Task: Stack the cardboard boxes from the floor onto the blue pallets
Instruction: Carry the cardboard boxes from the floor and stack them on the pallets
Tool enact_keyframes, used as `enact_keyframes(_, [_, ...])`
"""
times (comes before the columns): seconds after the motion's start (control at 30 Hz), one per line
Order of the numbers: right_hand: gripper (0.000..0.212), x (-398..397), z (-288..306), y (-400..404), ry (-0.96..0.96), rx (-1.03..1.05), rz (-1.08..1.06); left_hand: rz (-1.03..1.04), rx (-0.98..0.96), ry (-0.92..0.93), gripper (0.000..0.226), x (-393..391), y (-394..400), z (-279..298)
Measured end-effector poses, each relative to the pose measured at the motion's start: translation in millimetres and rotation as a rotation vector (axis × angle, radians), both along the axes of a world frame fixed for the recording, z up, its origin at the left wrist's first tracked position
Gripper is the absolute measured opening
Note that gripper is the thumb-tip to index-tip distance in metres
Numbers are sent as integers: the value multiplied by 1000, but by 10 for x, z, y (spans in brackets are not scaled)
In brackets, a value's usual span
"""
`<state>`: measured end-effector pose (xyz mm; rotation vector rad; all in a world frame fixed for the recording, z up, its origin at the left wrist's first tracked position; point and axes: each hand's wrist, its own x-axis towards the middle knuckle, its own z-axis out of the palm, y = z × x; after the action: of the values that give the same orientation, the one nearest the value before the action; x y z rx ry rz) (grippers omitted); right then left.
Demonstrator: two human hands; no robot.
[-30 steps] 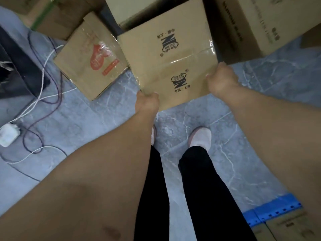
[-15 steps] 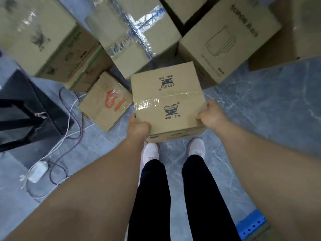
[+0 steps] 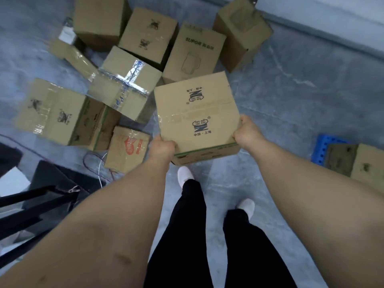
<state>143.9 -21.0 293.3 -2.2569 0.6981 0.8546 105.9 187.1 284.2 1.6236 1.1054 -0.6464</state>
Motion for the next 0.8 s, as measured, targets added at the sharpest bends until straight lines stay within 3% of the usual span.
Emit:
enact_keyframes(0.4, [31, -1702, 828, -1232, -214, -94, -155, -230, 1, -219, 46, -1297, -1136, 854])
enact_keyframes(0.6, [30, -2737, 1211, -1703, -269, -53, -189, -193, -16, -221, 37, -2288, -1614, 1211])
enact_keyframes(0.8, [26, -3536, 1454, -1999, -299, -25, -251, -286, -12, -253, 38, -2879, -1873, 1536])
